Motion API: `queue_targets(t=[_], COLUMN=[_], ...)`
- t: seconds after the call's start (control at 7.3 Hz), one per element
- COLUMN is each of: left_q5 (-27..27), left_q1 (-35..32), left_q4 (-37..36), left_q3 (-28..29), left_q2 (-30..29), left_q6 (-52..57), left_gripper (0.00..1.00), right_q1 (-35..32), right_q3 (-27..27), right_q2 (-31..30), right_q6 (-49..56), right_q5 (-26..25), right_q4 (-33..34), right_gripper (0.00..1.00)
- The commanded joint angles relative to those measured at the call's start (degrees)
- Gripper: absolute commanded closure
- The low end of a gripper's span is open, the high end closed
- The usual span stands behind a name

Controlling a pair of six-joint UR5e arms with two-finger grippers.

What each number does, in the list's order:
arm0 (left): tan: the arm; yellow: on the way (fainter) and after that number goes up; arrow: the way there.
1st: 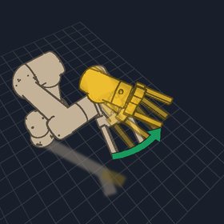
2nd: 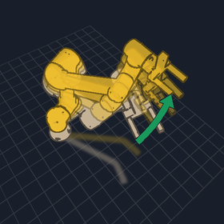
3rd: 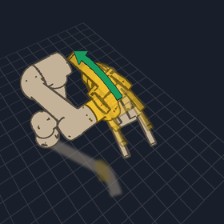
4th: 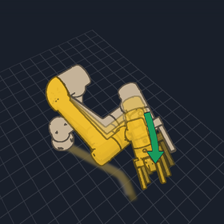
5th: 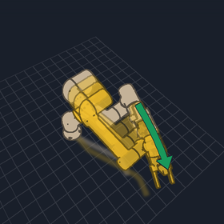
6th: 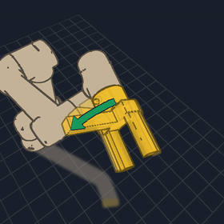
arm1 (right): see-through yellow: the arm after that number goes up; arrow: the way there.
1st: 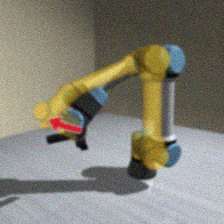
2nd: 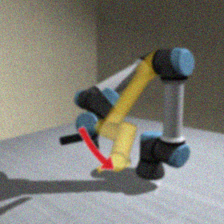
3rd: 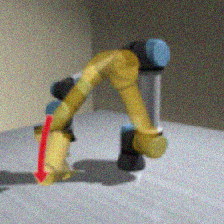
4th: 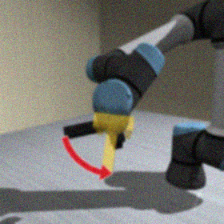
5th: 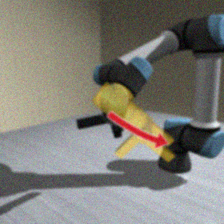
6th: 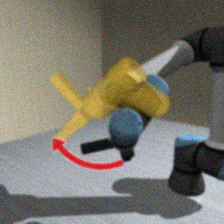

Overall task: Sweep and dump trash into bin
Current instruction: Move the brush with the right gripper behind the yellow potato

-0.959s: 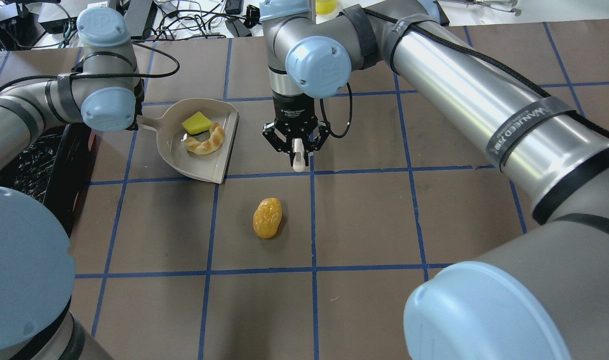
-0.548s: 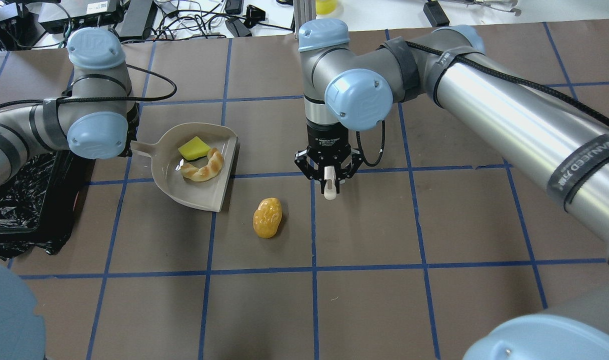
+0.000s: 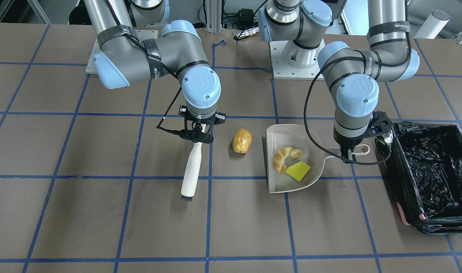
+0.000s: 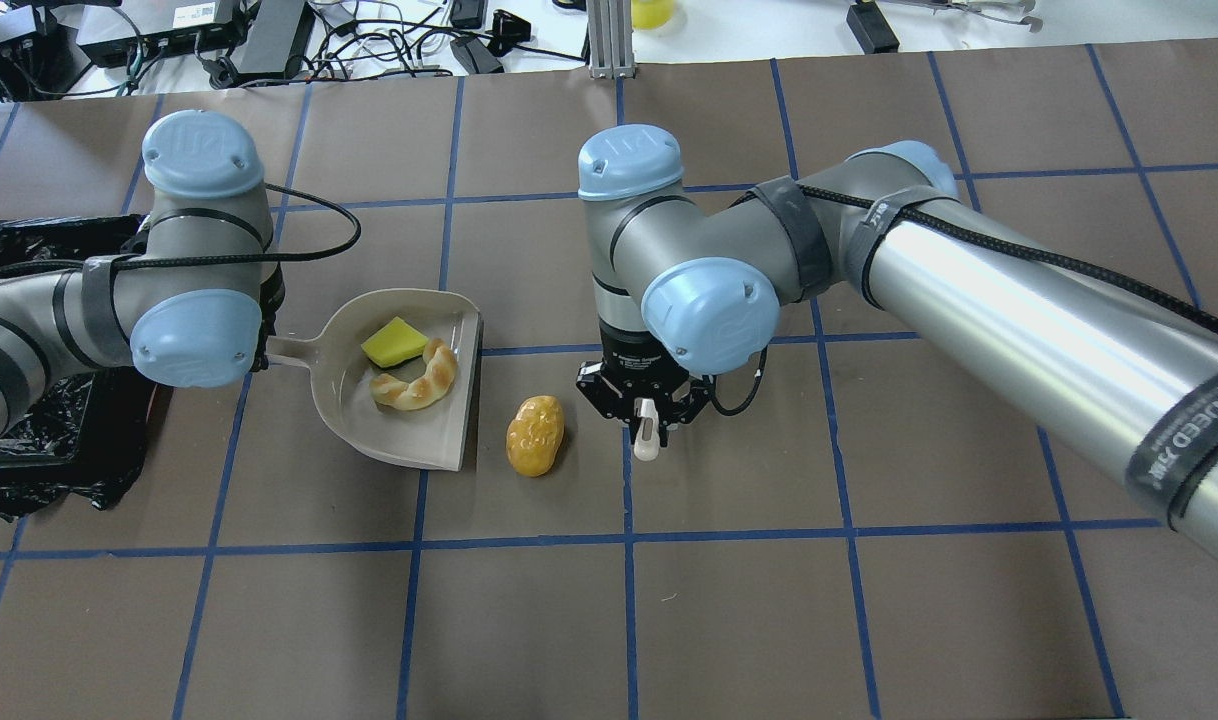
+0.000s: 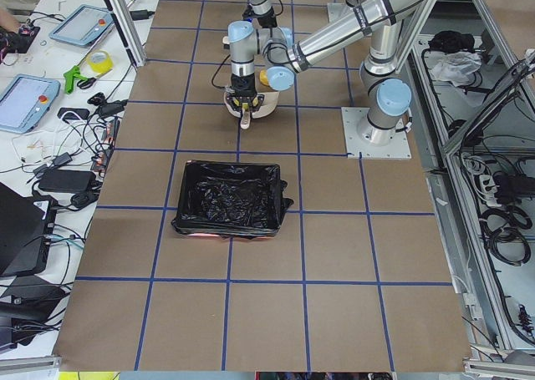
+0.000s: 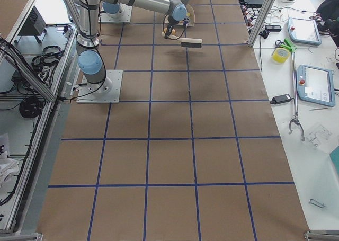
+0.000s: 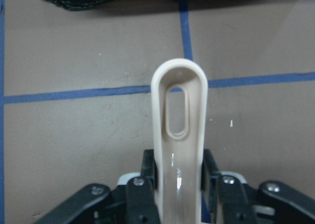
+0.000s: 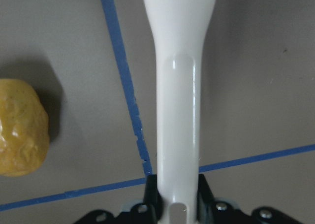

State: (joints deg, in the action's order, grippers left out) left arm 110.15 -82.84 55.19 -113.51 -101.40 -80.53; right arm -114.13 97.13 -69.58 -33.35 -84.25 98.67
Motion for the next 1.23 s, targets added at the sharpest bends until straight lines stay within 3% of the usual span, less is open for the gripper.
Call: queue_targets(t=[0.0,0.41,0.55,0.69,1.1], left_q5=[0.16,0.94,5.47,6.65,5.87], left_q1=[-0.66,-0.92,-1.1,-1.8,-2.33], left_q4=[-0.26,-1.31,-1.31,-1.4,-1.23], left_q3=[-3.03,-3.91,-3.83,-3.48,-3.12], left_q2=[1.2,0.33,-0.64,-0.73,-1.08], left_q6=[-1.47,-2.7,-4.79,-6.03,-10.42], left_gripper=[1.0,1.0,1.0,1.0,1.0], right_q1=[-2.93,-8.72,-9.61,-10.31,-12.34], right_q3=[2.78,3.5,3.42,3.33,0.62], right_q2=[-0.12,0.75,1.28,2.68,5.67], right_q6=[-4.51,-16.37,-17.62,-17.54,-19.38], right_q5=[0.84,1.89,5.9,6.64,9.89], right_q4=[0.73,4.58,5.99,7.57,11.01], right_gripper=[1.0,1.0,1.0,1.0,1.0])
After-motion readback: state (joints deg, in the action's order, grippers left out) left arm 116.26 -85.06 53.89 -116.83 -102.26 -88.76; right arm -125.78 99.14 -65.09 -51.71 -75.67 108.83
